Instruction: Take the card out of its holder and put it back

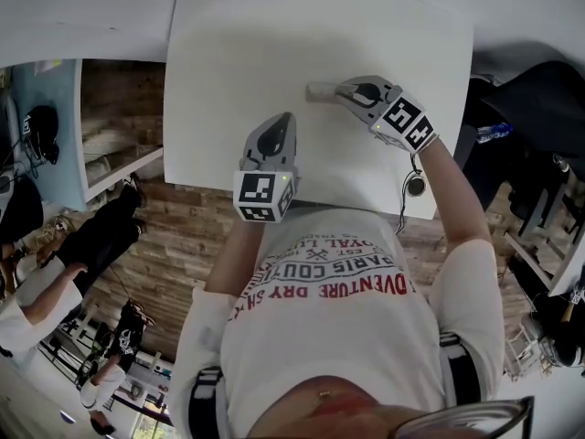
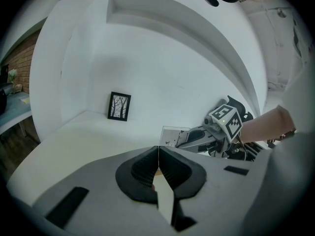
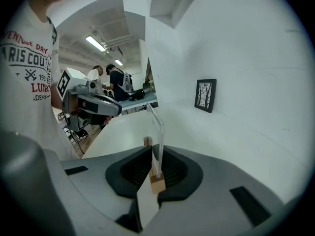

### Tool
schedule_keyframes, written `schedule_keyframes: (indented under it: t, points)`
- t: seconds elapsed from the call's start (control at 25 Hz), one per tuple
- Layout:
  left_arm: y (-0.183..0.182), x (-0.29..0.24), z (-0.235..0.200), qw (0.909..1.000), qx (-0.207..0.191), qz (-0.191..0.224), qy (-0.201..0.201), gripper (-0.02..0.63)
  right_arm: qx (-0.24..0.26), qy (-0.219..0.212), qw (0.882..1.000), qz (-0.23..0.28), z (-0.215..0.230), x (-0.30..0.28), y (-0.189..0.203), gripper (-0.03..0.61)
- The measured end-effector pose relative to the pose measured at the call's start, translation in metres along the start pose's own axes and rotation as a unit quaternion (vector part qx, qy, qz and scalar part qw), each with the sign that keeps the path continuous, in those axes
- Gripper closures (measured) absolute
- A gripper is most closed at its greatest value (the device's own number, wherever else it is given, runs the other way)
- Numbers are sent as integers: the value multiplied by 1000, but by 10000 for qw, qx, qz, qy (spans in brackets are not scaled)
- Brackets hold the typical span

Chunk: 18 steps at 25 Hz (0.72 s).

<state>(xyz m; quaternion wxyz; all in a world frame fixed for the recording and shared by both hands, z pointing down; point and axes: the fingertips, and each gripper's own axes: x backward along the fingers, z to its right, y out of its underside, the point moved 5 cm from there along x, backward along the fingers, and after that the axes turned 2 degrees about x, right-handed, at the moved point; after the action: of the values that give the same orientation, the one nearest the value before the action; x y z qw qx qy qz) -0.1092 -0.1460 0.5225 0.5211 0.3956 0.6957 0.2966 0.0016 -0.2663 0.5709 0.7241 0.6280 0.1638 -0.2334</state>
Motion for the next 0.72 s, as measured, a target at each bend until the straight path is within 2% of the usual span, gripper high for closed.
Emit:
schedule_keyframes:
  t: [0.32,0.72]
  points:
    - [-1,-2,-3,10000,52,-22,13,589,-176,-120,9998,34,-5,-2,-2,534]
    - [-3,-4,-2,9999,7,-56,119,589,144,-491,9987,23,1,1,-6,543]
